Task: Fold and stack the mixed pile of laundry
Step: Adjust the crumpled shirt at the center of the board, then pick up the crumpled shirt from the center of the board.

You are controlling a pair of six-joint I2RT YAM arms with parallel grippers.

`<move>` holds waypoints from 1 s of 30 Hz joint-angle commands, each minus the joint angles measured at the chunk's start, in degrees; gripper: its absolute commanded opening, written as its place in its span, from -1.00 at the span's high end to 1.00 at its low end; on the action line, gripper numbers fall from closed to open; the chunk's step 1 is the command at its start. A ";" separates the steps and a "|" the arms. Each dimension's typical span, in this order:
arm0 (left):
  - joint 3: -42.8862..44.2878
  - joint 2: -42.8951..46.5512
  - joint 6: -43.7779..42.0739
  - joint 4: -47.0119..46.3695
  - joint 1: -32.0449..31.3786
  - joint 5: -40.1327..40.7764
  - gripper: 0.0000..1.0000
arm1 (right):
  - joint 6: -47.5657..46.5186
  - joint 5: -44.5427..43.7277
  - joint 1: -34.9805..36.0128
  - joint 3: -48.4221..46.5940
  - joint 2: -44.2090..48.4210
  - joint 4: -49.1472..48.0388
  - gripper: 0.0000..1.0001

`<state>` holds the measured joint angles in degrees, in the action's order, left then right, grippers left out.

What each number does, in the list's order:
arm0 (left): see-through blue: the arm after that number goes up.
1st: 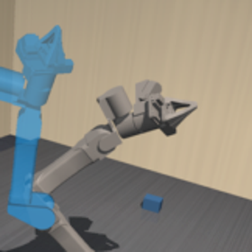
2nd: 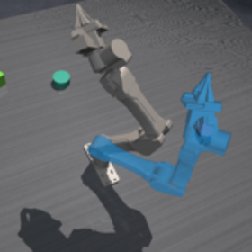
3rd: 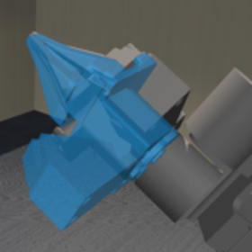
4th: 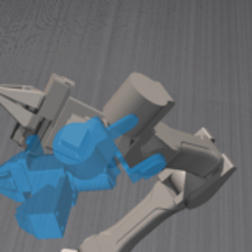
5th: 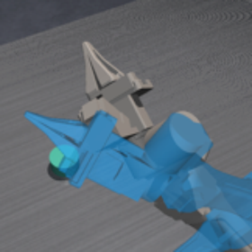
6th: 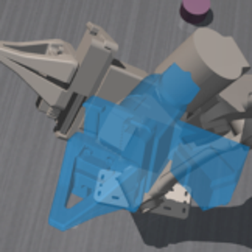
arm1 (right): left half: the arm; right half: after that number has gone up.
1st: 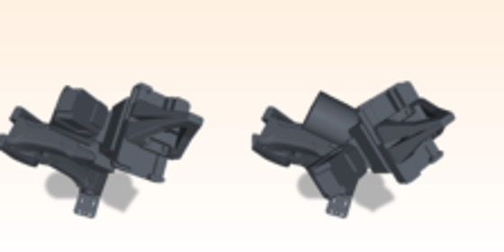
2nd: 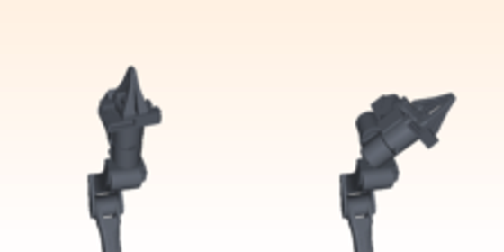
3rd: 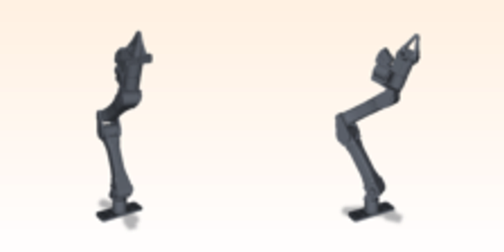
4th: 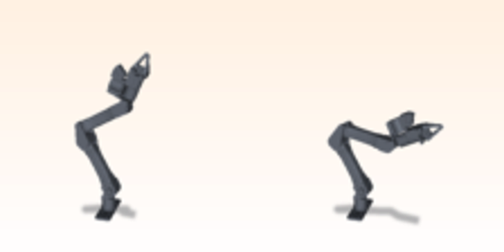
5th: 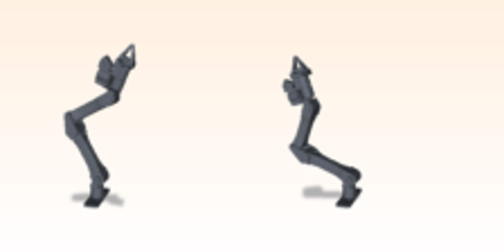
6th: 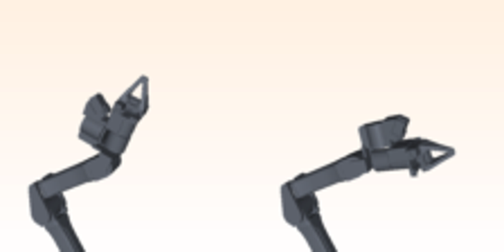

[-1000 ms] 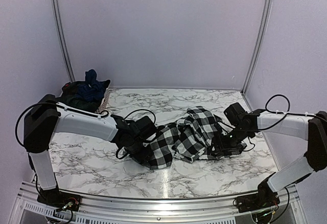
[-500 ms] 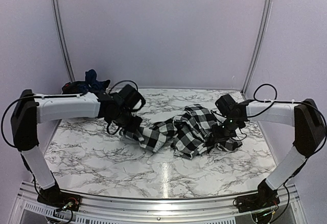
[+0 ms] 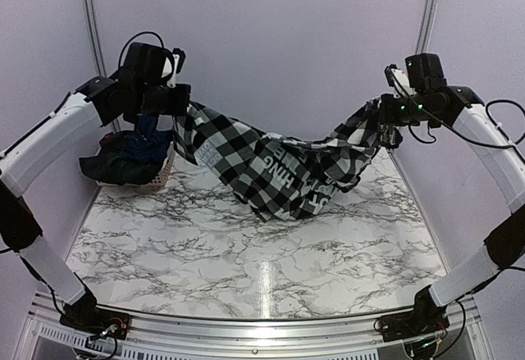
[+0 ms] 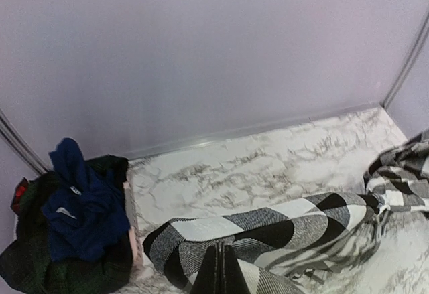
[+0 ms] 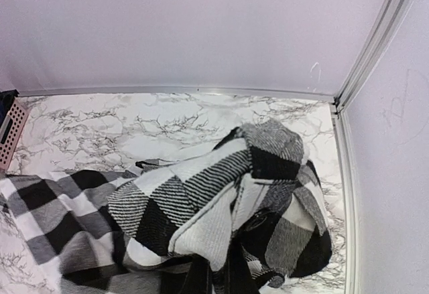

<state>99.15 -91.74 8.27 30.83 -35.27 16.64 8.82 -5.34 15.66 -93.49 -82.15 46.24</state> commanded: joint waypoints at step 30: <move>11.58 7.05 -3.96 -8.60 5.29 -18.21 1.00 | -4.20 7.95 -5.84 -11.42 -13.04 8.95 -0.38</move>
<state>114.89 -79.88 2.13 23.11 -30.06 -0.91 6.52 4.80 11.86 -99.00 -84.29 54.48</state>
